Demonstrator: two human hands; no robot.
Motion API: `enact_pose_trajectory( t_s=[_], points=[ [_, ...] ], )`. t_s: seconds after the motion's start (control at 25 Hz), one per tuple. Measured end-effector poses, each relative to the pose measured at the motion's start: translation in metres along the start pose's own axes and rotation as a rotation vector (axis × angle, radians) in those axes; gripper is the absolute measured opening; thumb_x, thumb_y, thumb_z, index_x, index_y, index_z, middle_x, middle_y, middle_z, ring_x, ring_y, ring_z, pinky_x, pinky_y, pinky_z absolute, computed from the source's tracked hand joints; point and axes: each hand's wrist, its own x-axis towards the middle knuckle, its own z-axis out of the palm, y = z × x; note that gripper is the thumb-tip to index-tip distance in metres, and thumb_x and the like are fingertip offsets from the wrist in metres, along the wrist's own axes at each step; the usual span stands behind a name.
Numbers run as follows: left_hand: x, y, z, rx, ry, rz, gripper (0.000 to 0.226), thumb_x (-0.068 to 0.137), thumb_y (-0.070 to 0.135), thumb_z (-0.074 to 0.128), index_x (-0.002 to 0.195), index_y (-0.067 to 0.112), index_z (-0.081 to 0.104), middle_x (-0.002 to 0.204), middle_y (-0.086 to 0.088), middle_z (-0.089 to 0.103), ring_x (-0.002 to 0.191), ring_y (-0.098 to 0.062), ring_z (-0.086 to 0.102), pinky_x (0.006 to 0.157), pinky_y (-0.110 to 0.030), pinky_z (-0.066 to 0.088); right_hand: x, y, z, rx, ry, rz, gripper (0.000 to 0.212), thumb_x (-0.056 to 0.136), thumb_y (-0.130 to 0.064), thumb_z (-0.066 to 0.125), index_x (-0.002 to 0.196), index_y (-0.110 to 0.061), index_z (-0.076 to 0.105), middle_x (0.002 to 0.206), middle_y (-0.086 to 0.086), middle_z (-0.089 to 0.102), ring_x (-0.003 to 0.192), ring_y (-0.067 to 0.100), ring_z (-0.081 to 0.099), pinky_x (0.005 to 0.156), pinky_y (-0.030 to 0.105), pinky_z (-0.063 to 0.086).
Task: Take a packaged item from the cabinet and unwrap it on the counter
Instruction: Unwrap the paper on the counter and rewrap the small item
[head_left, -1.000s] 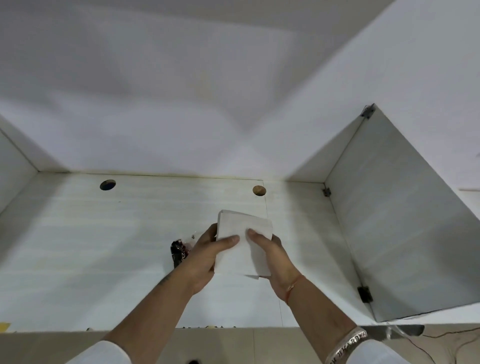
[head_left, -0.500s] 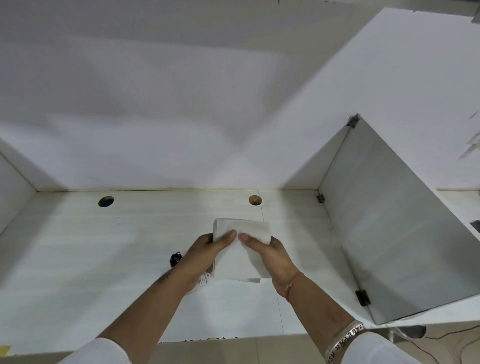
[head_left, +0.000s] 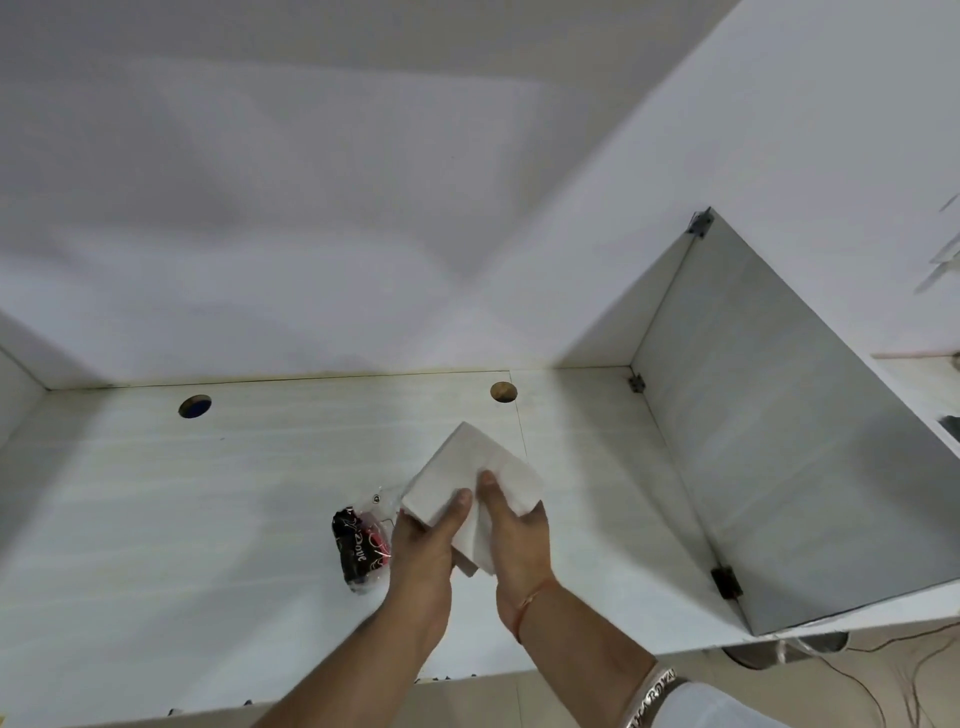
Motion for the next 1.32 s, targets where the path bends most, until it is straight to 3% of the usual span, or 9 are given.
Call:
enact_pose_trajectory(
  t_s=[0.12,0.28,0.4,0.6,0.8,1.0,1.12,1.2,1.32],
  points=[
    [0.024,0.006,-0.016,0.06,0.004,0.02,0.027,0.087,0.02,0.077,0.114,0.018,0.07,0.1,-0.011,0.079,0.081,-0.026,0.073,0.056,-0.034,0.046,0.007,-0.008,0.002,-0.067,-0.077,0.096,0.034,0.088,-0.03,0.079,0.118,-0.018,0.07,0.111,0.011,0.08,0.1,0.033,0.077,0.061,0.035,0.062],
    [0.071,-0.001,-0.061,0.144,-0.052,-0.196,0.031,0.089,0.012,0.075,0.12,0.014,0.069,0.114,-0.015,0.077,0.102,-0.036,0.072,0.074,-0.044,0.052,0.044,-0.008,-0.009,-0.329,-0.069,0.249,0.053,0.081,-0.026,0.083,0.121,-0.013,0.052,0.127,0.012,0.067,0.116,0.03,0.067,0.073,0.038,0.06],
    [0.12,-0.02,-0.113,0.237,0.037,-0.274,0.044,0.086,0.009,0.079,0.127,0.007,0.063,0.119,-0.019,0.075,0.103,-0.037,0.072,0.069,-0.043,0.062,0.064,0.012,-0.017,-0.553,-0.048,0.288,0.043,0.085,-0.021,0.078,0.117,-0.016,0.051,0.119,0.011,0.063,0.097,0.024,0.061,0.063,0.031,0.052],
    [0.185,-0.06,-0.165,0.912,0.236,-0.26,0.077,0.071,0.027,0.091,0.131,0.006,0.048,0.132,-0.02,0.057,0.114,-0.041,0.062,0.091,-0.049,0.057,0.095,0.054,-0.026,-0.739,-0.029,0.272,0.04,0.073,-0.025,0.076,0.107,-0.016,0.057,0.087,0.001,0.061,0.067,0.017,0.053,0.064,0.029,0.046],
    [0.174,-0.066,-0.144,1.463,0.398,0.024,0.08,0.07,0.041,0.084,0.134,0.01,0.049,0.131,-0.02,0.055,0.121,-0.044,0.055,0.091,-0.051,0.053,0.129,0.056,-0.022,-1.211,-0.022,-0.033,0.048,0.073,-0.029,0.07,0.12,-0.028,0.057,0.116,-0.006,0.056,0.108,0.019,0.062,0.085,0.03,0.051],
    [0.175,-0.046,-0.057,0.895,0.169,0.053,0.036,0.086,0.033,0.074,0.117,0.018,0.061,0.113,-0.002,0.066,0.095,-0.02,0.066,0.082,-0.031,0.051,0.181,0.063,-0.011,-1.689,-0.087,-0.073,0.122,0.064,-0.059,0.081,0.16,-0.026,0.014,0.166,0.014,0.014,0.156,0.037,0.015,0.119,0.053,0.032],
    [0.179,-0.037,-0.028,0.672,0.07,-0.112,0.03,0.089,0.04,0.07,0.111,0.02,0.065,0.11,0.001,0.068,0.096,-0.017,0.064,0.08,-0.029,0.047,0.198,0.073,-0.01,-1.739,-0.104,0.002,0.133,0.06,-0.055,0.086,0.161,-0.032,0.003,0.16,0.016,0.023,0.148,0.038,0.029,0.11,0.052,0.041],
    [0.18,-0.033,-0.019,0.691,0.066,-0.119,0.032,0.091,0.042,0.068,0.115,0.021,0.063,0.112,0.004,0.067,0.103,-0.019,0.063,0.082,-0.027,0.044,0.201,0.069,-0.009,-1.571,-0.057,0.034,0.123,0.055,-0.052,0.086,0.155,-0.036,0.017,0.143,0.009,0.043,0.132,0.033,0.047,0.099,0.045,0.049],
    [0.174,-0.022,-0.014,0.657,0.134,-0.091,0.055,0.09,0.045,0.07,0.136,0.021,0.052,0.13,0.004,0.058,0.113,-0.018,0.056,0.089,-0.028,0.04,0.189,0.035,0.0,-0.792,-0.064,0.173,0.104,0.053,-0.05,0.082,0.145,-0.029,0.037,0.13,0.011,0.061,0.111,0.03,0.064,0.085,0.038,0.053]
  ],
)
